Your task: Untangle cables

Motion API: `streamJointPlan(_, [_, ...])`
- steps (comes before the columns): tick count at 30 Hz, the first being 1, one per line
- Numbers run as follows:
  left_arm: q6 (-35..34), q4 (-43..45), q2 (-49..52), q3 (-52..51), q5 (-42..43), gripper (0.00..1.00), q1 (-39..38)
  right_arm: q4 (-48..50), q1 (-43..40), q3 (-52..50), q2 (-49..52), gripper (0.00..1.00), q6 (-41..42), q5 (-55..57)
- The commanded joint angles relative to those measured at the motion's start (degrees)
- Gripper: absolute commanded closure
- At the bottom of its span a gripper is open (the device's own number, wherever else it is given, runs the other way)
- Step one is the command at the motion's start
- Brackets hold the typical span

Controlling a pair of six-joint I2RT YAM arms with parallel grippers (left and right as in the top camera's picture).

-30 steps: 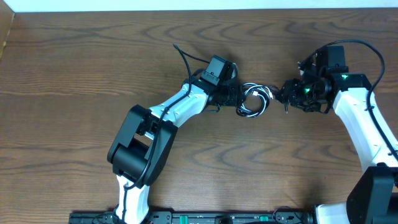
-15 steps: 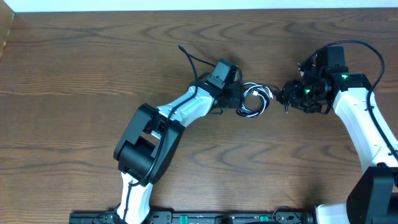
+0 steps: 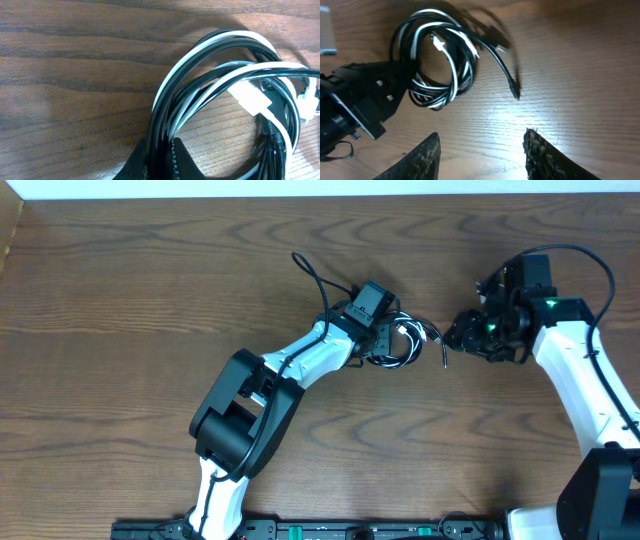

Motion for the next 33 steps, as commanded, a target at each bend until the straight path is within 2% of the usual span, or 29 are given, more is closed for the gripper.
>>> streamJointPlan(1, [2.25, -1.81, 1.68, -1.11, 1.36, 0.93, 0.52, 1.64, 2.14, 0.02, -0.24, 0.51, -1.01, -1.14])
streamJointPlan(3, [4.11, -2.67, -1.53, -1.09, 7.39, 0.93, 1.27, 3.45, 3.91, 0.02, -0.24, 0.53, -1.01, -1.73])
streamJointPlan(8, [2.93, -5.27, -9.38, -1.09, 15.28, 0.92, 3.48, 5.07, 6.05, 0.02, -0.24, 0.55, -0.22, -1.68])
streamJointPlan(12, [-0.44, -5.6, -14.99, -1.09, 20.7, 0.93, 5.77, 5.66, 7.02, 0.02, -0.15, 0.64, 3.04, -1.75])
streamJointPlan(18, [-2.1, -5.62, -19.3, -1.09, 21.49, 0.92, 7.52, 8.26, 9.09, 0.02, -0.13, 0.64, 3.87, -3.08])
streamJointPlan(28, [-4.81, -4.7, -19.54, -1.09, 29.83, 0.93, 9.79, 10.93, 12.94, 0.02, 1.44, 0.62, 7.04, -2.69])
streamJointPlan(33, [-4.83, -4.79, -19.54, -1.11, 30.21, 0.92, 10.29, 13.77, 13.4, 0.02, 4.85, 0.63, 8.5, -2.16])
